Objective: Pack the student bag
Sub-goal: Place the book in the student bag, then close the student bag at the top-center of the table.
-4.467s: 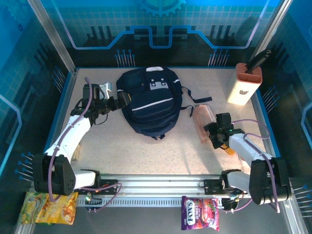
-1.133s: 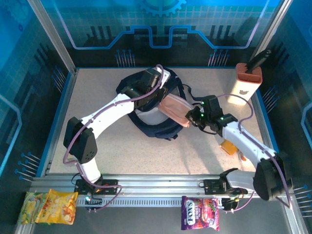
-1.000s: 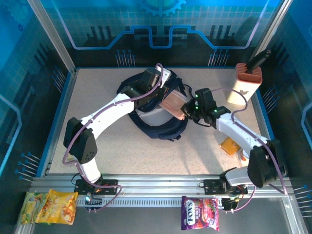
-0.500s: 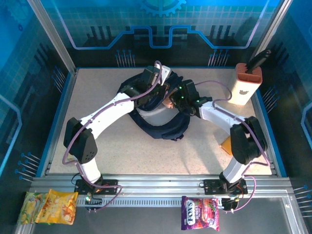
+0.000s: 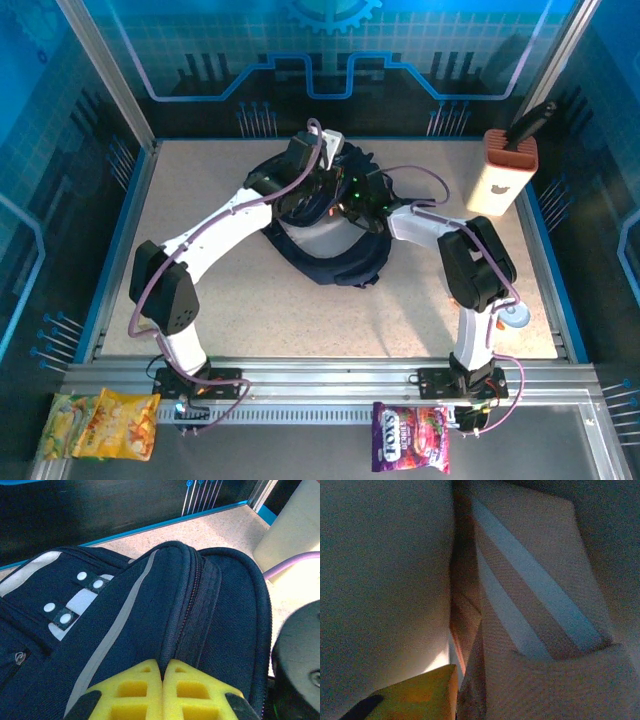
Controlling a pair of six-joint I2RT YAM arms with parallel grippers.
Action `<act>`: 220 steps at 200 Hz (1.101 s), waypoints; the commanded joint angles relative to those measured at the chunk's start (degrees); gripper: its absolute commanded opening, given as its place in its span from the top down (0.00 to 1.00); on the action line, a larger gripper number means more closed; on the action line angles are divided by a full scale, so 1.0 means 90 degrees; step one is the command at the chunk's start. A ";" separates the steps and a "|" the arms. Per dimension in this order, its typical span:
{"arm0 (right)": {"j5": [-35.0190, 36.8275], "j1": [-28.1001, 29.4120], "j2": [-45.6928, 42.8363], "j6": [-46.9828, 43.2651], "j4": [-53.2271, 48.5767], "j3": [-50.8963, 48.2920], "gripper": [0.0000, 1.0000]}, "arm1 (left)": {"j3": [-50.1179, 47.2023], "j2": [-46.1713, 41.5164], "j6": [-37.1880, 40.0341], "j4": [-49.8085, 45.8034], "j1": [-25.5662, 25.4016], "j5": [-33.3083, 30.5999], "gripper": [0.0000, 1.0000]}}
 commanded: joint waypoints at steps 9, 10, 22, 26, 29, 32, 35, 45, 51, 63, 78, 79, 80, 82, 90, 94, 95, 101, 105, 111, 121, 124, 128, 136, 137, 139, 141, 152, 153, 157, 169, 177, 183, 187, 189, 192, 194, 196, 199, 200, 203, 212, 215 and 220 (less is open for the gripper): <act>-0.0193 -0.0108 -0.0846 -0.0307 0.0092 -0.0733 0.56 | 0.0381 -0.0352 -0.0411 0.0766 0.0129 0.0167 1.00; -0.0202 -0.0113 -0.0875 -0.0317 0.0087 -0.0761 0.56 | 0.0380 -0.0352 -0.0411 0.0767 0.0133 0.0170 1.00; -0.0320 -0.0157 -0.1308 -0.0422 0.0107 -0.1221 0.50 | 0.0368 -0.0333 -0.0411 0.0760 0.0160 0.0200 1.00; -0.0368 -0.0174 -0.1453 -0.0464 0.0111 -0.1382 0.47 | 0.0368 -0.0316 -0.0422 0.0753 0.0165 0.0211 1.00; -0.0408 -0.0182 -0.1540 -0.0500 0.0112 -0.1503 0.46 | 0.0359 -0.0317 -0.0421 0.0748 0.0168 0.0227 1.00; -0.0442 -0.0185 -0.1667 -0.0524 0.0111 -0.1612 0.44 | 0.0358 -0.0305 -0.0425 0.0740 0.0172 0.0229 1.00; -0.0478 -0.0187 -0.1775 -0.0555 0.0118 -0.1739 0.42 | 0.0358 -0.0295 -0.0427 0.0736 0.0175 0.0247 1.00; -0.0661 -0.0220 -0.2113 -0.0711 0.0154 -0.2121 0.37 | 0.0337 -0.0275 -0.0444 0.0725 0.0186 0.0311 1.00; -0.0749 -0.0236 -0.2315 -0.0832 0.0192 -0.2277 0.36 | 0.0310 -0.0261 -0.0449 0.0713 0.0186 0.0360 1.00; -0.0727 -0.0242 -0.2779 -0.1021 0.0056 -0.2823 0.35 | 0.0261 -0.0245 -0.0446 0.0682 0.0189 0.0520 1.00; -0.0446 -0.0300 -0.3413 -0.1185 -0.0315 -0.3335 0.33 | 0.0170 -0.0206 -0.0447 0.0566 0.0190 0.0795 1.00; -0.0421 -0.0307 -0.3467 -0.1195 -0.0336 -0.3366 0.33 | 0.0167 -0.0201 -0.0453 0.0559 0.0193 0.0811 1.00; -0.0398 -0.0310 -0.3523 -0.1210 -0.0367 -0.3391 0.32 | 0.0155 -0.0198 -0.0452 0.0551 0.0195 0.0828 1.00; -0.0343 -0.0322 -0.3621 -0.1234 -0.0416 -0.3464 0.32 | 0.0141 -0.0196 -0.0455 0.0532 0.0188 0.0866 1.00; -0.0091 -0.0368 -0.3999 -0.1362 -0.0658 -0.3675 0.30 | 0.0056 -0.0186 -0.0478 0.0455 0.0193 0.1034 1.00; 0.0052 -0.0386 -0.4199 -0.1439 -0.0800 -0.3752 0.30 | 0.0014 -0.0178 -0.0494 0.0419 0.0200 0.1129 0.98; 0.0097 -0.0394 -0.4241 -0.1454 -0.0838 -0.3770 0.29 | 0.0001 -0.0177 -0.0496 0.0408 0.0193 0.1164 0.97; 0.0298 -0.0434 -0.4527 -0.1594 -0.1091 -0.3860 0.28 | -0.0057 -0.0169 -0.0517 0.0333 0.0194 0.1346 0.93; 0.0416 -0.0470 -0.4701 -0.1691 -0.1290 -0.3902 0.27 | -0.0083 -0.0175 -0.0532 0.0263 0.0203 0.1515 0.89; 0.0497 -0.0569 -0.4971 -0.1838 -0.1574 -0.3944 0.26 | -0.0116 -0.0185 -0.0546 0.0150 0.0201 0.1742 0.80; 0.0554 -0.0754 -0.5447 -0.2052 -0.1984 -0.3994 0.24 | -0.0196 -0.0245 -0.0644 0.0008 0.0197 0.2028 0.64; 0.0569 -0.0818 -0.5587 -0.2118 -0.2110 -0.4006 0.23 | -0.0227 -0.0274 -0.0683 -0.0030 0.0198 0.2079 0.59; 0.0624 -0.0868 -0.5756 -0.2190 -0.2253 -0.4023 0.22 | -0.0269 -0.0318 -0.0742 -0.0069 0.0199 0.2125 0.50; 0.0692 -0.0966 -0.6084 -0.2360 -0.2475 -0.4058 0.21 | -0.0381 -0.0415 -0.0819 -0.0116 0.0219 0.2193 0.43; 0.0700 -0.0977 -0.6126 -0.2384 -0.2496 -0.4059 0.21 | -0.0397 -0.0428 -0.0835 -0.0119 0.0222 0.2198 0.42; 0.0718 -0.0992 -0.6201 -0.2425 -0.2543 -0.4068 0.21 | -0.0431 -0.0449 -0.0849 -0.0126 0.0232 0.2202 0.41; 0.0737 -0.1021 -0.6276 -0.2472 -0.2584 -0.4070 0.20 | -0.0464 -0.0484 -0.0877 -0.0130 0.0244 0.2203 0.40; 0.0802 -0.1127 -0.6580 -0.2688 -0.2830 -0.4038 0.19 | -0.0678 -0.0630 -0.1031 -0.0099 0.0319 0.2195 0.37; 0.0809 -0.1131 -0.6603 -0.2698 -0.2839 -0.4035 0.19 | -0.0692 -0.0642 -0.1048 -0.0095 0.0331 0.2194 0.37; 0.0823 -0.1159 -0.6675 -0.2772 -0.2915 -0.4013 0.19 | -0.0792 -0.0691 -0.1127 -0.0067 0.0388 0.2197 0.36; 0.0853 -0.1198 -0.6788 -0.2924 -0.3071 -0.3927 0.18 | -0.1077 -0.0819 -0.1414 0.0018 0.0587 0.2156 0.34; 0.0838 -0.1202 -0.6779 -0.2969 -0.3118 -0.3880 0.18 | -0.1288 -0.0889 -0.1649 0.0076 0.0751 0.2135 0.33; 0.0781 -0.1210 -0.6743 -0.2983 -0.3091 -0.3861 0.18 | -0.1474 -0.0942 -0.1826 0.0147 0.0897 0.2126 0.32; 0.0724 -0.1204 -0.6699 -0.2982 -0.3057 -0.3852 0.18 | -0.1601 -0.0977 -0.1960 0.0196 0.0996 0.2121 0.31; 0.0700 -0.1203 -0.6683 -0.2975 -0.3042 -0.3847 0.18 | -0.1662 -0.0992 -0.2021 0.0224 0.1050 0.2129 0.31; 0.0653 -0.1201 -0.6644 -0.2966 -0.3014 -0.3856 0.18 | -0.1755 -0.1018 -0.2111 0.0259 0.1137 0.2142 0.31; 0.0619 -0.1202 -0.6619 -0.2954 -0.2990 -0.3849 0.18 | -0.1825 -0.1031 -0.2176 0.0281 0.1188 0.2149 0.31; 0.0586 -0.1198 -0.6602 -0.2942 -0.2967 -0.3849 0.17 | -0.1882 -0.1047 -0.2246 0.0314 0.1250 0.2153 0.31; 0.0519 -0.1201 -0.6552 -0.2923 -0.2924 -0.3846 0.17 | -0.1990 -0.1075 -0.2327 0.0352 0.1331 0.2176 0.31; 0.0506 -0.1202 -0.6536 -0.2919 -0.2910 -0.3856 0.17 | -0.2022 -0.1080 -0.2350 0.0359 0.1350 0.2180 0.31; 0.0452 -0.1199 -0.6489 -0.2910 -0.2863 -0.3864 0.17 | -0.2106 -0.1106 -0.2437 0.0400 0.1440 0.2191 0.31; 0.0305 -0.1195 -0.6330 -0.2850 -0.2747 -0.3875 0.17 | -0.2406 -0.1182 -0.2688 0.0525 0.1698 0.2194 0.31; 0.0268 -0.1193 -0.6283 -0.2833 -0.2723 -0.3875 0.17 | -0.2503 -0.1204 -0.2766 0.0578 0.1780 0.2214 0.31; 0.0207 -0.1177 -0.6201 -0.2802 -0.2674 -0.3875 0.17 | -0.2663 -0.1237 -0.2878 0.0670 0.1918 0.2267 0.31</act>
